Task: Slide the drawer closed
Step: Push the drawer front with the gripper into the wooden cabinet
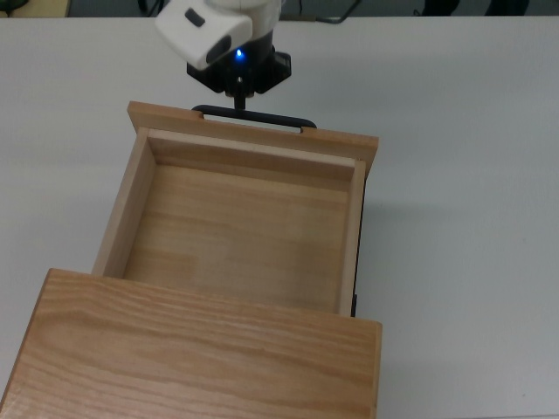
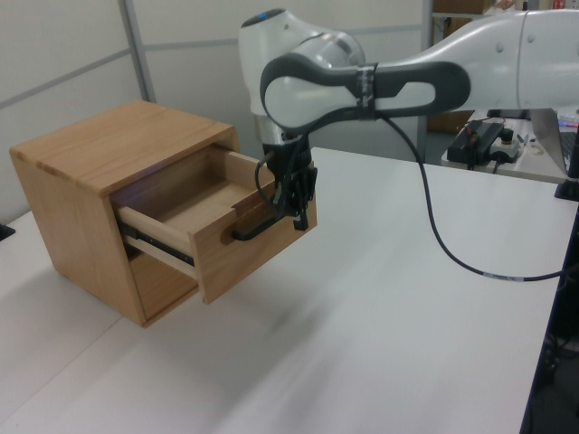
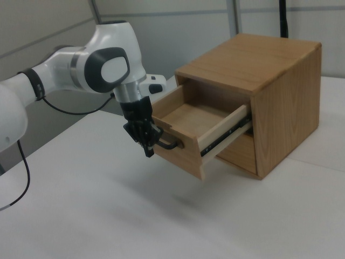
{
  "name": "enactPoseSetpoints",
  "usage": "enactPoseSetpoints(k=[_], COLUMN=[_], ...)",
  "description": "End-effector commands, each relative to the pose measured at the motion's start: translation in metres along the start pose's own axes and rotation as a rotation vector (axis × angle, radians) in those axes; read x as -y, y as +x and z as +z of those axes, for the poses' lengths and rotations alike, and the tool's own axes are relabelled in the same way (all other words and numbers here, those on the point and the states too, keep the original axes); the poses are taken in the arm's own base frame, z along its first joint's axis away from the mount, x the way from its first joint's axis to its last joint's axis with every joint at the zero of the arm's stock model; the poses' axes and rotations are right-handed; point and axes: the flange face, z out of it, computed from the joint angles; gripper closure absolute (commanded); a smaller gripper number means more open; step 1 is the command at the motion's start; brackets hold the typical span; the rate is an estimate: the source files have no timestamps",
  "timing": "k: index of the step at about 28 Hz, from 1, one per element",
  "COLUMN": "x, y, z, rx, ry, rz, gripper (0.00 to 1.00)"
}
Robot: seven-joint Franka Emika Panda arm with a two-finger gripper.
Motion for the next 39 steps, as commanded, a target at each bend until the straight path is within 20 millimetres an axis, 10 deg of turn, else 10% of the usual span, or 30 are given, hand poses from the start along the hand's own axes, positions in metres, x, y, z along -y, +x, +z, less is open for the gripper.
enactPoseSetpoints(k=[1, 39], x=[0.004, -0.021], y=[0.009, 0.118], z=[0.010, 0.035], rx=[-0.023, -0.768], ry=[-0.011, -0.020], rz=[-0.016, 0.130], gripper=[1.00, 1.00])
